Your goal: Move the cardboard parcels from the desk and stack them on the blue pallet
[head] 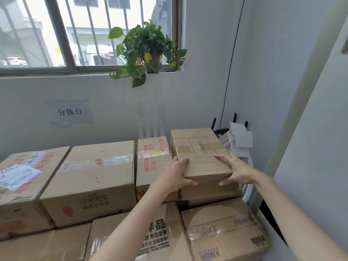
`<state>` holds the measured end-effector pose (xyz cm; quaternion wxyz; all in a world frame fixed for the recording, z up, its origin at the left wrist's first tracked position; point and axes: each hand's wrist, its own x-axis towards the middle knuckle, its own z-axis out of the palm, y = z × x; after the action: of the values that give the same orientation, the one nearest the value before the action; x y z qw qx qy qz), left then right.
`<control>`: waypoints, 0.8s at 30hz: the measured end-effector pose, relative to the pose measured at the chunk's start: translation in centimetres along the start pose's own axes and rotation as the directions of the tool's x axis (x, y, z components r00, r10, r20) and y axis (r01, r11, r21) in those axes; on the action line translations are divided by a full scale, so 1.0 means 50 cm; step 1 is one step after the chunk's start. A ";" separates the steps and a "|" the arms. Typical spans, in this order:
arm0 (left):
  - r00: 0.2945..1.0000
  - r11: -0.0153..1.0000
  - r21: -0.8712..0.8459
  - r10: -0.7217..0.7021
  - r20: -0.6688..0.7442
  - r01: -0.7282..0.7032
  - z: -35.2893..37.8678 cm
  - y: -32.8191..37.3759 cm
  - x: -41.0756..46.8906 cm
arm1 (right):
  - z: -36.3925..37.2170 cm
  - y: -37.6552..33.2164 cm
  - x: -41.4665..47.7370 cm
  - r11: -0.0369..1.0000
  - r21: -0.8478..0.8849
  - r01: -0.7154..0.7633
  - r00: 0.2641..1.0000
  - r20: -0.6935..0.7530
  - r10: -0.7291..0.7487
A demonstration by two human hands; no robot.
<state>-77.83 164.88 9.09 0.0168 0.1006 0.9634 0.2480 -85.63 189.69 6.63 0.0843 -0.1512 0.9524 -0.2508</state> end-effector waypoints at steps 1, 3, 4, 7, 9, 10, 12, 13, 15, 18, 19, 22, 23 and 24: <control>1.000 1.000 0.002 -0.002 0.006 0.002 -0.002 0.002 0.001 | -0.002 0.000 0.000 1.000 -0.015 -0.006 1.000 0.010 0.006; 1.000 1.000 0.010 -0.005 0.002 0.005 -0.004 0.003 0.004 | -0.005 0.001 0.002 0.999 -0.040 -0.012 1.000 0.029 0.013; 1.000 1.000 0.010 -0.005 -0.003 0.005 -0.002 0.002 0.006 | -0.006 0.001 0.002 0.999 -0.049 -0.010 0.999 0.032 0.012; 1.000 1.000 0.016 -0.003 -0.023 0.003 0.007 0.001 0.008 | -0.008 0.000 0.000 0.999 -0.035 0.006 0.999 0.041 -0.005; 0.999 1.000 0.014 -0.004 -0.044 0.004 0.012 0.001 0.008 | -0.008 0.001 -0.001 1.000 -0.015 0.015 0.999 0.041 -0.014; 0.999 1.000 0.010 -0.003 -0.051 0.004 0.014 0.000 0.008 | -0.007 0.002 -0.001 1.000 -0.006 0.018 0.999 0.039 -0.018; 0.998 1.000 -0.008 -0.007 -0.056 0.007 0.016 -0.001 0.009 | -0.006 0.003 -0.001 1.000 0.009 0.022 0.999 0.040 -0.022; 0.998 1.000 -0.019 -0.010 -0.056 0.009 0.016 -0.002 0.008 | -0.005 0.003 -0.002 1.000 0.012 0.023 0.999 0.041 -0.023; 0.999 0.999 -0.031 -0.011 -0.053 0.010 0.015 -0.002 0.007 | -0.005 0.002 -0.002 1.000 0.015 0.021 0.999 0.043 -0.022; 0.999 1.000 -0.028 -0.013 -0.046 0.012 0.012 0.000 0.004 | -0.007 -0.003 -0.004 1.000 0.010 0.009 0.999 0.051 -0.010; 0.999 1.000 -0.021 -0.015 -0.040 0.014 0.009 0.001 0.003 | -0.008 -0.004 -0.004 1.000 0.002 0.003 0.999 0.053 -0.003; 1.000 1.000 0.011 -0.005 -0.003 0.005 0.002 0.002 0.001 | -0.013 -0.012 -0.008 0.997 -0.066 -0.033 0.997 0.069 0.038; 1.000 1.000 0.025 -0.002 0.011 0.002 -0.001 0.004 -0.002 | -0.015 -0.017 -0.011 0.995 -0.092 -0.041 0.995 0.085 0.049; 1.000 0.999 0.036 -0.002 0.016 0.001 -0.003 0.005 -0.004 | -0.019 -0.024 -0.014 0.994 -0.104 -0.042 0.994 0.100 0.053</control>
<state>-77.60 164.97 9.35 0.0228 0.1022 0.9676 0.2296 -84.89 189.33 8.10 0.1314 -0.1453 0.9617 -0.1917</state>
